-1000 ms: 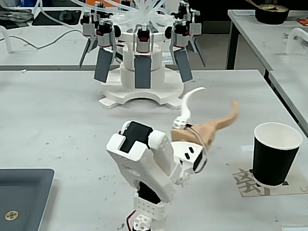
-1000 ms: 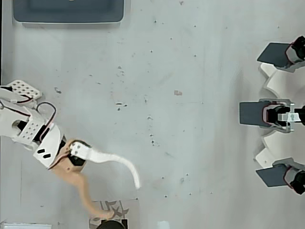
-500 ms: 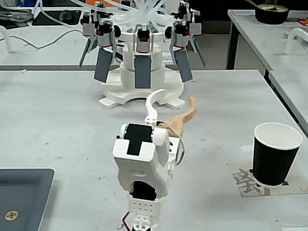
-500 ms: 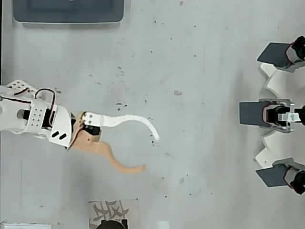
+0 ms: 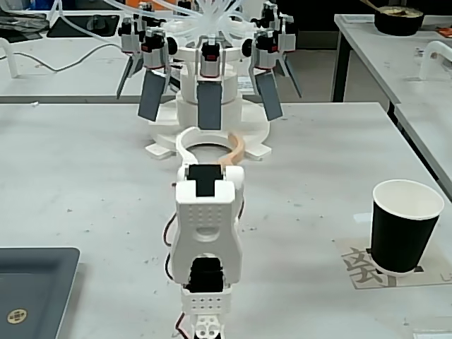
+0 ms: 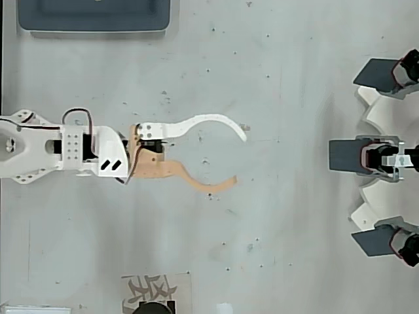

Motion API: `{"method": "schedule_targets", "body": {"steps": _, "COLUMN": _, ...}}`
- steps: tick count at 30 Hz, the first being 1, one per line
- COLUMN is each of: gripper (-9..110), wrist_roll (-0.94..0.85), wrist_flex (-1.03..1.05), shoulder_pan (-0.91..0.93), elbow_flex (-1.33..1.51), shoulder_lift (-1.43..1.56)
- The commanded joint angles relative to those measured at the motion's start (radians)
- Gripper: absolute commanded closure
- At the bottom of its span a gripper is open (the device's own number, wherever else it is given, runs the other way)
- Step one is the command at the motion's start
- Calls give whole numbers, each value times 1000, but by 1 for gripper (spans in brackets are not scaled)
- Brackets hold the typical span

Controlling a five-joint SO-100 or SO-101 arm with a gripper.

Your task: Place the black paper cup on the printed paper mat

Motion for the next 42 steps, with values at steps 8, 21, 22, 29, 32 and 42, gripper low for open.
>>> {"method": "schedule_targets", "body": {"steps": 8, "gripper": 90, "wrist_roll": -2, "wrist_flex": 5, "shoulder_pan": -20, "elbow_flex": -397, "shoulder_lift": -276}}
{"method": "schedule_targets", "body": {"steps": 21, "gripper": 91, "wrist_roll": 8, "wrist_flex": 74, "shoulder_pan": -20, "elbow_flex": -776, "shoulder_lift": -552}}
{"method": "schedule_targets", "body": {"steps": 22, "gripper": 91, "wrist_roll": 8, "wrist_flex": 78, "shoulder_pan": -20, "elbow_flex": -798, "shoulder_lift": -568}}
{"method": "schedule_targets", "body": {"steps": 29, "gripper": 92, "wrist_roll": 6, "wrist_flex": 118, "shoulder_pan": -18, "elbow_flex": -939, "shoulder_lift": -644}}
{"method": "schedule_targets", "body": {"steps": 32, "gripper": 93, "wrist_roll": 0, "wrist_flex": 120, "shoulder_pan": -15, "elbow_flex": -956, "shoulder_lift": -658}}
{"method": "schedule_targets", "body": {"steps": 42, "gripper": 92, "wrist_roll": -5, "wrist_flex": 95, "shoulder_pan": -14, "elbow_flex": -945, "shoulder_lift": -670}}
